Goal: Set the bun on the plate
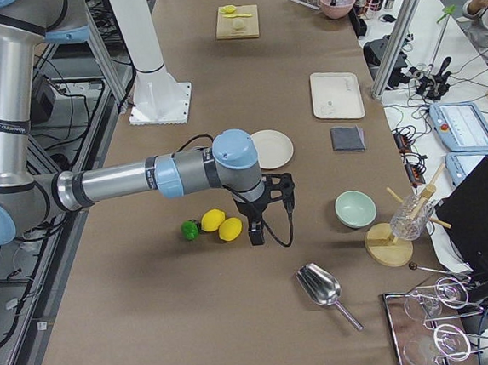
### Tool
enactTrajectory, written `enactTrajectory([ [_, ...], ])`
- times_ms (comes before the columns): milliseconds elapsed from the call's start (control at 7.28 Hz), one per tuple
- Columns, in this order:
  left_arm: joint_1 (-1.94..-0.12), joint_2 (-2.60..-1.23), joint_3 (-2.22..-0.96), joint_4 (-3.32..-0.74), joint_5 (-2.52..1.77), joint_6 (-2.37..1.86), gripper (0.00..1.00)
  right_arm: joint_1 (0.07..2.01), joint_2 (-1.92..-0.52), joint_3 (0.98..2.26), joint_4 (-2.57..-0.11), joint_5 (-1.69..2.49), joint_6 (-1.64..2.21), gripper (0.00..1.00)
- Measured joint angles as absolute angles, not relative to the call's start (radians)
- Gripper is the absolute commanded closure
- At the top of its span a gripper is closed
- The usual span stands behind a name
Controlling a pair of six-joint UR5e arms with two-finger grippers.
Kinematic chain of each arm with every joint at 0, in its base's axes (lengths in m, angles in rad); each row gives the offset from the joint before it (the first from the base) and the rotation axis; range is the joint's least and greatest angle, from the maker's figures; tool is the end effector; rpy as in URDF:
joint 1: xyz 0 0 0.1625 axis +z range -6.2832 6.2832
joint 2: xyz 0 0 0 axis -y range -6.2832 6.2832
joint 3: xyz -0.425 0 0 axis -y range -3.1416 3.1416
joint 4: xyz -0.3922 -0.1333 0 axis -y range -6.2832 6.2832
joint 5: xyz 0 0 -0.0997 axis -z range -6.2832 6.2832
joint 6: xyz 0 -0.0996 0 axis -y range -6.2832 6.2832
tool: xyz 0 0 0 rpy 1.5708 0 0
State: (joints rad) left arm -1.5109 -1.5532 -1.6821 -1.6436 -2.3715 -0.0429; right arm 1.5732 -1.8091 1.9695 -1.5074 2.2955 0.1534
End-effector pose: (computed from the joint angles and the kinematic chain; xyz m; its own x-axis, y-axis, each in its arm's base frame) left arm -0.0322 -0.4956 0.6026 0.6897 0.1181 -0.7144 -0.0295 0.9904 0.1352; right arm 0.0682 -0.4004 0.5634 0.7399 0.0054 0.6727 -0.1168 0.9858 0.1206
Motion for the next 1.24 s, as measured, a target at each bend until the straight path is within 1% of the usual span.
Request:
enactTrajectory([
  [687, -1.511, -1.560, -1.716, -1.644, -2.372, -0.044, 0.03, 1.572, -1.808, 1.968, -1.490, 2.298, 0.156, 0.00],
  [962, -1.515, -1.581, -1.763, -1.671, -2.371, -0.048, 0.03, 1.572, -1.800, 1.969, -1.489, 2.297, 0.156, 0.00],
  [1237, -1.518, -1.636, -1.764, -1.756, -2.333, -0.071, 0.03, 1.570, -1.791, 1.971, -1.488, 2.304, 0.160, 0.00],
])
